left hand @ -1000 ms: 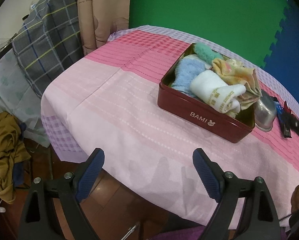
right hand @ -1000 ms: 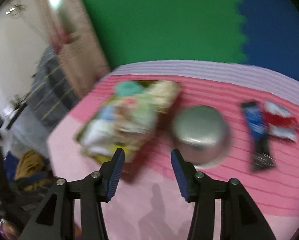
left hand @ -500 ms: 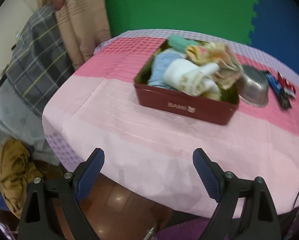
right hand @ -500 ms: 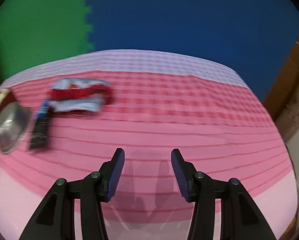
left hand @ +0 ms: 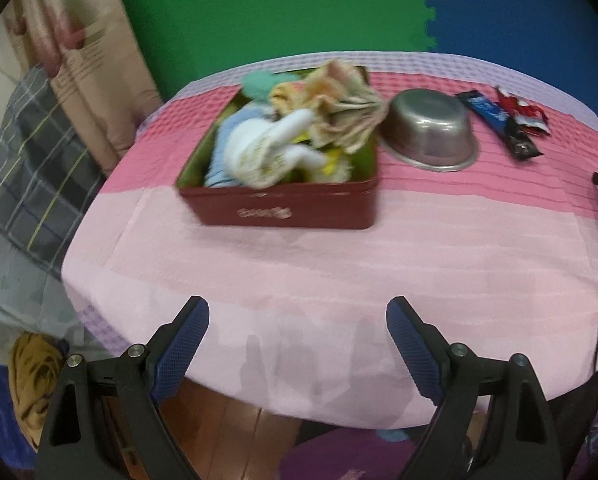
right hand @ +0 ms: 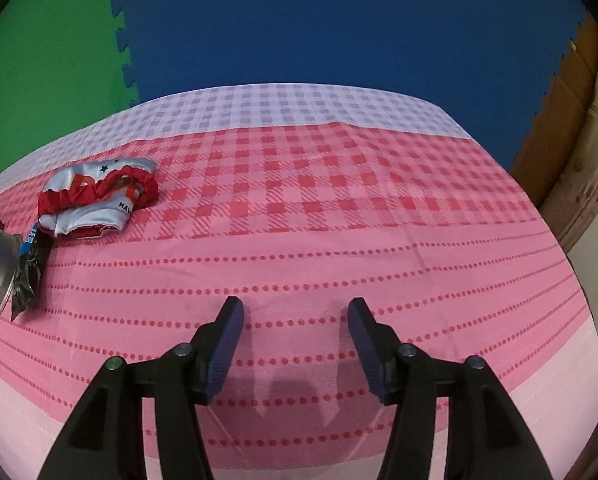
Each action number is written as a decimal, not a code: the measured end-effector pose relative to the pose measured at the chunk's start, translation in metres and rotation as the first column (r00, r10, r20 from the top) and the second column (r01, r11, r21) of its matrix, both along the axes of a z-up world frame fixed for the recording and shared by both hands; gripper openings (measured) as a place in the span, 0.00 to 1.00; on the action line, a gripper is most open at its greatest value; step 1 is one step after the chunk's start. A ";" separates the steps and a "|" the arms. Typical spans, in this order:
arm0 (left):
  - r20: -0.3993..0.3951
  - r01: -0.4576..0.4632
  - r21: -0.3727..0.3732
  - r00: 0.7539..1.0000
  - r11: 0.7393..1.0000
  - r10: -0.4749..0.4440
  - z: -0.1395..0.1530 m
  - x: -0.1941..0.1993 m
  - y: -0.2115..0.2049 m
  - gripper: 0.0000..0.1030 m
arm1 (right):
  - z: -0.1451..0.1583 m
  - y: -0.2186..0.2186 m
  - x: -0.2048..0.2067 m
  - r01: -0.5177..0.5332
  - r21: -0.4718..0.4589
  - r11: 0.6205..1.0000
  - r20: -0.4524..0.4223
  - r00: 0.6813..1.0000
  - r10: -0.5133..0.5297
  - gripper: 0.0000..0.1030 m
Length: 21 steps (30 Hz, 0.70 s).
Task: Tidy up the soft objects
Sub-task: 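Move the left tool toward the blue protein drink packet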
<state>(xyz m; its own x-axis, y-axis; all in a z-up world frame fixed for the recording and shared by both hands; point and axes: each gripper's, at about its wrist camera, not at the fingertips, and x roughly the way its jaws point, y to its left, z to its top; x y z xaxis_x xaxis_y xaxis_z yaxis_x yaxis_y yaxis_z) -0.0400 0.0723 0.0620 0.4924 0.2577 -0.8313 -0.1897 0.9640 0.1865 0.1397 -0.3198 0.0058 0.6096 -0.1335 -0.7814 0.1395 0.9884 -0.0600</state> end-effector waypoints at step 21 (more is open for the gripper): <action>-0.026 0.216 0.002 0.976 0.976 -0.215 0.011 0.072 -0.095 0.86 | 0.003 0.001 -0.007 -0.004 0.019 1.000 0.014 1.000 0.003 0.58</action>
